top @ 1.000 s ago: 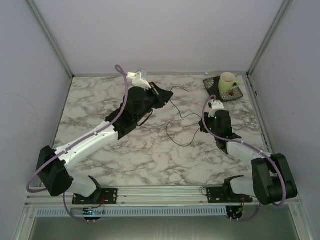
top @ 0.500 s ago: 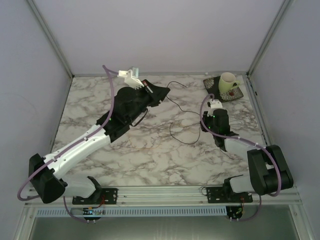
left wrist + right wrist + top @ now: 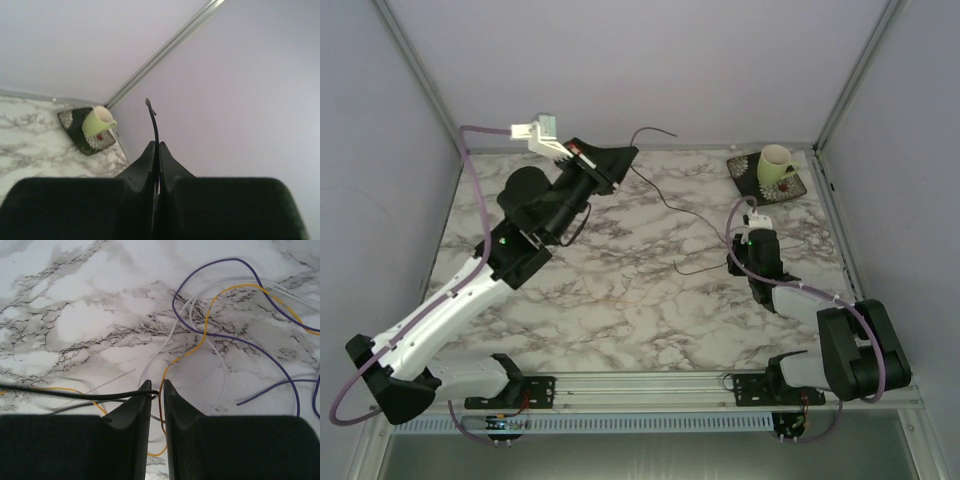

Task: Zip-tie the wires
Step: Straighten the cable at the center of the board.

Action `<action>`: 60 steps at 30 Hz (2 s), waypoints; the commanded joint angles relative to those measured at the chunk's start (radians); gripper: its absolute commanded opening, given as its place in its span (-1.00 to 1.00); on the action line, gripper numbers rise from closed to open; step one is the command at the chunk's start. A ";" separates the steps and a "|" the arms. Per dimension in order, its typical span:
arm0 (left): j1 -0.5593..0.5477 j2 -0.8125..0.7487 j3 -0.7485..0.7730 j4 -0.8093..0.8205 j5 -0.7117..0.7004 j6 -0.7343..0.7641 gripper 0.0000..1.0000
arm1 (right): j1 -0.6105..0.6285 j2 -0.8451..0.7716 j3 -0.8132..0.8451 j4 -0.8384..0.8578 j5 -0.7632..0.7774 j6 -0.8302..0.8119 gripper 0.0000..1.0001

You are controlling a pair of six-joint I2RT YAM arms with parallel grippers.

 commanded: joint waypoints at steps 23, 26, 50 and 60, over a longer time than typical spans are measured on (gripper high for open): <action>0.069 -0.249 0.030 -0.181 -0.215 0.112 -1.00 | -0.027 -0.035 0.008 -0.084 0.106 0.089 -0.52; 0.070 -0.270 -0.049 -0.192 -0.233 0.078 -1.00 | -0.029 -0.042 0.019 -0.109 0.109 0.090 -0.52; 0.074 -0.269 -0.192 -0.142 -0.237 0.009 -1.00 | -0.006 -0.136 0.253 -0.252 0.016 -0.070 0.28; 0.075 -0.268 -0.187 -0.130 -0.239 0.008 -1.00 | 0.157 0.188 0.436 -0.195 -0.211 -0.108 0.20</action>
